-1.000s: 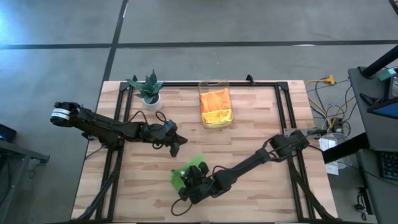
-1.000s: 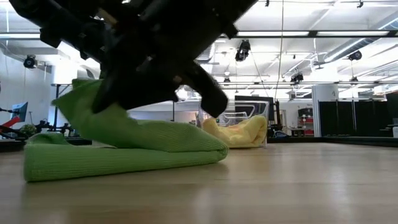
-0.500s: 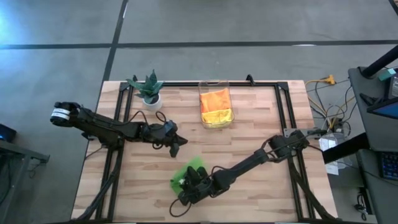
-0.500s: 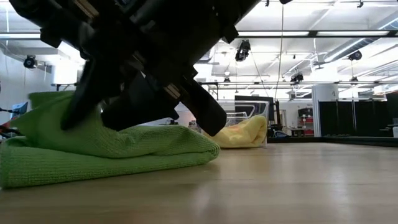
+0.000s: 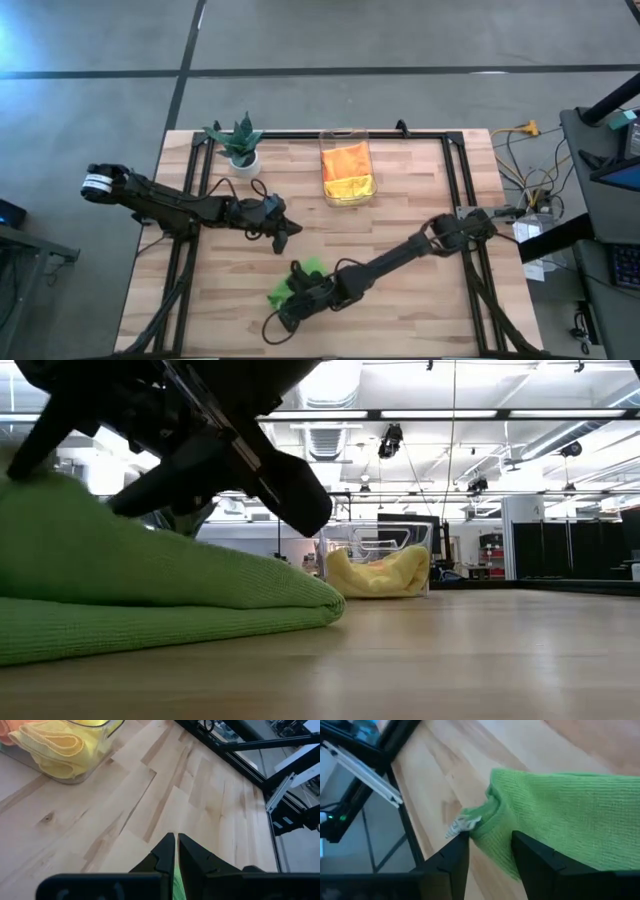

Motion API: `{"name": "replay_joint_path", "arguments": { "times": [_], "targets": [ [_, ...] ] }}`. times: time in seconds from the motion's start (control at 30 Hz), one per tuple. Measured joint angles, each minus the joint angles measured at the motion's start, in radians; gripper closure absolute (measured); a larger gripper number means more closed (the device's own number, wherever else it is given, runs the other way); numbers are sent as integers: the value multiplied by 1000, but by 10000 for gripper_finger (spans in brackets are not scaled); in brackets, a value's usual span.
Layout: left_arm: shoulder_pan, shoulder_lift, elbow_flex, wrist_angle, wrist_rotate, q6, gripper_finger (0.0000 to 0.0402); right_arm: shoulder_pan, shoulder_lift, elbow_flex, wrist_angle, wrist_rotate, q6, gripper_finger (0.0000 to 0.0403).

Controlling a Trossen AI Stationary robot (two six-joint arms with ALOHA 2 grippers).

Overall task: Fold microfiber towels
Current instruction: Fold the green towel, then put the folded green towel into the transparent bin

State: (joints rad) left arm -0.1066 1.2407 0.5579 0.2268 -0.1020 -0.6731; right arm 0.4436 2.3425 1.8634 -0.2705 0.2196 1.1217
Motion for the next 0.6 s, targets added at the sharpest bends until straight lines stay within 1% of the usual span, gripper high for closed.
{"name": "replay_joint_path", "arguments": {
  "times": [0.07, 0.2, 0.33, 0.4, 0.47, 0.53, 0.6],
  "targets": [
    [0, 0, 0, 2, 1, 0, 395, -6, 0, 26, -44, -17, -6, 259],
    [0, 0, 0, 3, 25, 0, 395, -6, -16, 95, -136, -18, -53, 258],
    [-1, 0, 0, 6, 92, -2, 395, -7, -49, 159, -340, -17, -67, 257],
    [-7, 0, 0, 6, 139, -3, 395, -4, -78, 168, -452, -7, -81, 257],
    [-20, 0, 0, 5, 214, -2, 395, 8, -121, 167, -554, 36, -82, 257],
    [-37, 10, 0, 7, 328, -2, 395, 27, -176, 146, -649, 91, -64, 257],
    [-64, 30, 0, 1, 441, -18, 395, 46, -232, 107, -737, 118, -24, 257]
  ]
}}
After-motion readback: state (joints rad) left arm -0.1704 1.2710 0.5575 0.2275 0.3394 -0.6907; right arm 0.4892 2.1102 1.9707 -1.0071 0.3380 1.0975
